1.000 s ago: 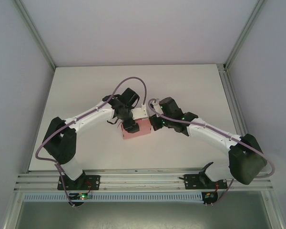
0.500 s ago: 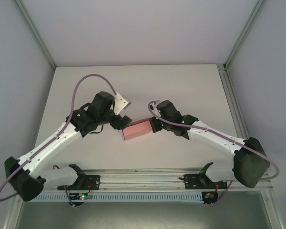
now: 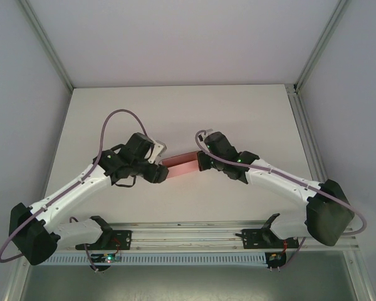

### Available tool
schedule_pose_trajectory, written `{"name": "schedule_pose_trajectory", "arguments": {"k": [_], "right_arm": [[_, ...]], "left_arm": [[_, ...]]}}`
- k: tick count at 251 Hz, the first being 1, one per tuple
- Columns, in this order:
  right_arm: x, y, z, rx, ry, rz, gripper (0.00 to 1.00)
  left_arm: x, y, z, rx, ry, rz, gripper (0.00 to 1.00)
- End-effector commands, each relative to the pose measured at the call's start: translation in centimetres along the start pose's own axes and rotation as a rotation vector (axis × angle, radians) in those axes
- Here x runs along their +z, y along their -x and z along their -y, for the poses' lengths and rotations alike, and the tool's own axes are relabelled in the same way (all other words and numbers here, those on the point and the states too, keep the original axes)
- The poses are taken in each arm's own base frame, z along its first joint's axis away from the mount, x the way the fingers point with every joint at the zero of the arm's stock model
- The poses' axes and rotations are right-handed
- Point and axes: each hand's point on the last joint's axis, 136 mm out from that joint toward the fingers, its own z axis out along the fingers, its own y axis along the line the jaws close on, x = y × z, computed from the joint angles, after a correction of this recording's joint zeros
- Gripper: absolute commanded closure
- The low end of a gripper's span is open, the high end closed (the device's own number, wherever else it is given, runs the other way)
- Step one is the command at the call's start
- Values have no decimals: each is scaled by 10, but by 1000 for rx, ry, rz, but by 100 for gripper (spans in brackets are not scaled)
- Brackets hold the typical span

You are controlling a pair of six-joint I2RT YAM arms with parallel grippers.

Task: Assemble paper box

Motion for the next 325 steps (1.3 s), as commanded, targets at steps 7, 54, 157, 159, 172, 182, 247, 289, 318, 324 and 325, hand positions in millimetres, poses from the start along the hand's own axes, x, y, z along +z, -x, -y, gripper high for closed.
{"name": "schedule_pose_trajectory", "arguments": {"k": [7, 54, 157, 159, 172, 182, 247, 289, 318, 324, 325], "right_arm": [[10, -28, -2, 27, 11, -105, 100], [24, -24, 6, -7, -38, -143, 100], [38, -16, -2, -40, 38, -128, 100], [38, -16, -3, -42, 40, -128, 100], [37, -15, -5, -46, 54, -125, 100], [37, -15, -6, -55, 63, -127, 100], [26, -16, -5, -70, 85, -149, 100], [11, -8, -18, -9, 170, -177, 100], [4, -11, -21, 5, 185, -215, 100], [3, -13, -22, 7, 193, -232, 100], [3, -13, -22, 8, 193, -237, 100]], "left_arm": [[3, 3, 9, 4, -62, 12, 36], [13, 16, 1, 16, -14, 20, 36], [52, -7, -51, -136, 249, -91, 40], [52, -7, -52, -140, 257, -91, 40], [60, -4, -57, -151, 279, -98, 41], [65, -2, -59, -174, 291, -94, 40], [82, -9, -63, -260, 305, -127, 52], [93, -16, -61, -309, 285, -154, 56], [99, -17, -63, -326, 290, -155, 56], [100, -17, -62, -329, 284, -155, 56], [101, -17, -62, -330, 283, -156, 56]]}}
